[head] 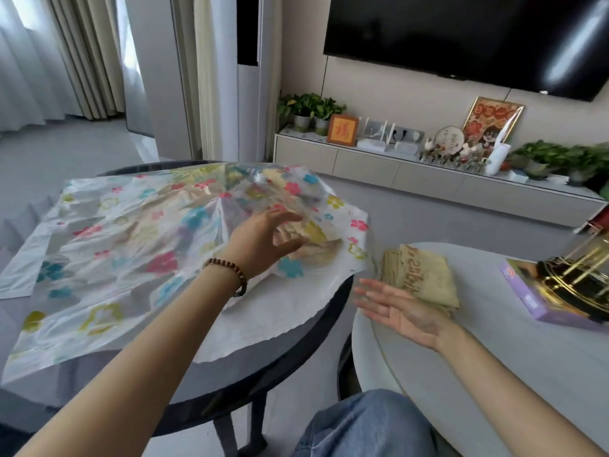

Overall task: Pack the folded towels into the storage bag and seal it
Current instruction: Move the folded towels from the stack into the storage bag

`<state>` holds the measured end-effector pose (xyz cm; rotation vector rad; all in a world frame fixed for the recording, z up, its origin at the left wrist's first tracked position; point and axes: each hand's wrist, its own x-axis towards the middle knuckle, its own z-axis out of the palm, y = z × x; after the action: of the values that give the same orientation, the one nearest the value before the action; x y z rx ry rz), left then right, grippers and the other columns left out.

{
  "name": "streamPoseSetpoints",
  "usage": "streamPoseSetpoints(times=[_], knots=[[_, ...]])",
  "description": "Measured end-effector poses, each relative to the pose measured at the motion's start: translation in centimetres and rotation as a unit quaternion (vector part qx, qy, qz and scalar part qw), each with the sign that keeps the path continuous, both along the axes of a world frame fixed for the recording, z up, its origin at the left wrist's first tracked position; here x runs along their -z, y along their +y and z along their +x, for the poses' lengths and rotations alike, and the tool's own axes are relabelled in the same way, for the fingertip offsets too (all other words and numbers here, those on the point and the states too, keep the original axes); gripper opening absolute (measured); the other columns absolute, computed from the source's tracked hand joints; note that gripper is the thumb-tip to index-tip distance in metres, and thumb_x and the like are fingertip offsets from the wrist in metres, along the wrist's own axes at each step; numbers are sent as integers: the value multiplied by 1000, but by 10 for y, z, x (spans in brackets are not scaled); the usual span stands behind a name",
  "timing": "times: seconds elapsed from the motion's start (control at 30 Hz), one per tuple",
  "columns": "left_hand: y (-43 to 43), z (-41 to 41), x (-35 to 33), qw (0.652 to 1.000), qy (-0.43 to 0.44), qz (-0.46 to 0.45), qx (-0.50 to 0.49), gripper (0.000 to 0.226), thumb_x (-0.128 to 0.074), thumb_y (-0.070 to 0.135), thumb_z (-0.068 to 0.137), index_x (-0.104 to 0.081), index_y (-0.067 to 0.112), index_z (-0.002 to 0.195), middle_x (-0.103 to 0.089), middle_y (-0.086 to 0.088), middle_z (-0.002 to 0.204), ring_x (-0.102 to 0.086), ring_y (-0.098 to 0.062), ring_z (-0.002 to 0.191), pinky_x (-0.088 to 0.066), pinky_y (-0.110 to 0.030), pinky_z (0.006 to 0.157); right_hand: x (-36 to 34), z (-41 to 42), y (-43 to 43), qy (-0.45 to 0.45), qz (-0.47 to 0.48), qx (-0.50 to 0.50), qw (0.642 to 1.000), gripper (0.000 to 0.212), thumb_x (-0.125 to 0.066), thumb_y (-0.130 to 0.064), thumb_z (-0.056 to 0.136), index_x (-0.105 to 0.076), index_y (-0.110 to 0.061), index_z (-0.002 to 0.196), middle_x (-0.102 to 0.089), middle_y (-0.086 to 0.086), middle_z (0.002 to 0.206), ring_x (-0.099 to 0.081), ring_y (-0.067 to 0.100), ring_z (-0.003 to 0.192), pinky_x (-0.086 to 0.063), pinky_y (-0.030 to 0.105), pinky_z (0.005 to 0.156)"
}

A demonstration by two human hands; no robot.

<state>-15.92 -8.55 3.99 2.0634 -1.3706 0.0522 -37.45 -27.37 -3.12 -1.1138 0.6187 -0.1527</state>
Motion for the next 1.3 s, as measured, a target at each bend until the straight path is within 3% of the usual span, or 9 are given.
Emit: streamPoseSetpoints(times=[0.1, 0.17, 0.27, 0.4, 0.53, 0.7, 0.83, 1.07, 1.3], knots=[[-42, -25, 11, 999, 20, 18, 28, 47, -62, 44, 83, -57, 21, 123, -60, 1, 127, -57, -19, 110, -46, -33, 93, 4, -30, -46, 23, -53, 117, 991, 38, -59, -5, 88, -53, -10, 124, -64, 10, 118, -69, 15, 91, -53, 28, 87], [-68, -40, 19, 997, 42, 38, 50, 48, -59, 48, 83, -56, 21, 123, -60, 1, 127, -57, -19, 112, -45, -35, 95, 13, -47, -75, 80, -120, 191, 971, 47, -62, -10, 88, -47, -9, 132, -58, 11, 131, -60, 18, 108, -40, 32, 101], [-101, -58, 31, 994, 63, 62, 63, 49, -58, 51, 83, -55, 24, 124, -58, 2, 129, -55, -17, 115, -44, -37, 96, 28, -67, -114, 138, -173, 290, 931, 65, -66, -17, 87, -34, -5, 143, -46, 11, 143, -48, 23, 127, -32, 31, 102], [-130, -69, 43, 993, 63, 78, 68, 50, -58, 50, 83, -54, 24, 125, -56, 0, 132, -51, -19, 119, -42, -35, 98, 42, -75, -150, 187, -138, 276, 933, 62, -64, -25, 88, -39, -5, 141, -53, 12, 136, -52, 24, 120, -38, 37, 98], [-141, -66, 48, 993, 69, 73, 67, 49, -58, 49, 84, -54, 23, 125, -57, -1, 129, -53, -19, 115, -44, -34, 96, 38, -60, -171, 204, -112, 250, 940, 31, -65, -26, 87, -60, -9, 113, -65, 6, 87, -57, 15, 71, -43, 23, 54], [-145, -61, 49, 995, 69, 53, 56, 47, -57, 49, 84, -55, 22, 123, -58, -1, 127, -55, -18, 112, -45, -35, 94, 34, -38, -190, 236, -74, 240, 939, 42, -67, -36, 84, -60, -12, 118, -64, 9, 108, -58, 23, 96, -44, 27, 68], [-143, -56, 43, 996, 59, 47, 46, 49, -56, 51, 83, -55, 23, 124, -57, 2, 128, -54, -16, 114, -45, -34, 95, 30, -24, -192, 220, -53, 236, 945, 47, -68, -33, 85, -58, -6, 123, -62, 16, 125, -59, 25, 100, -49, 33, 70], [-106, -40, 11, 1000, -9, 15, 21, 57, -52, 61, 78, -54, 28, 124, -57, 4, 127, -53, -16, 115, -44, -33, 94, 1, -15, -171, 91, -102, 238, 962, 44, -62, -18, 90, -50, -3, 130, -58, 19, 130, -59, 31, 113, -48, 42, 87], [-16, 2, -20, 986, -137, 90, -17, 80, -45, 75, 65, -50, 28, 130, -53, 2, 134, -45, -18, 125, -38, -40, 105, -82, -15, -111, -30, -108, 118, 987, 39, -66, -31, 80, -62, -9, 111, -77, 5, 91, -74, 17, 79, -57, 26, 57]])
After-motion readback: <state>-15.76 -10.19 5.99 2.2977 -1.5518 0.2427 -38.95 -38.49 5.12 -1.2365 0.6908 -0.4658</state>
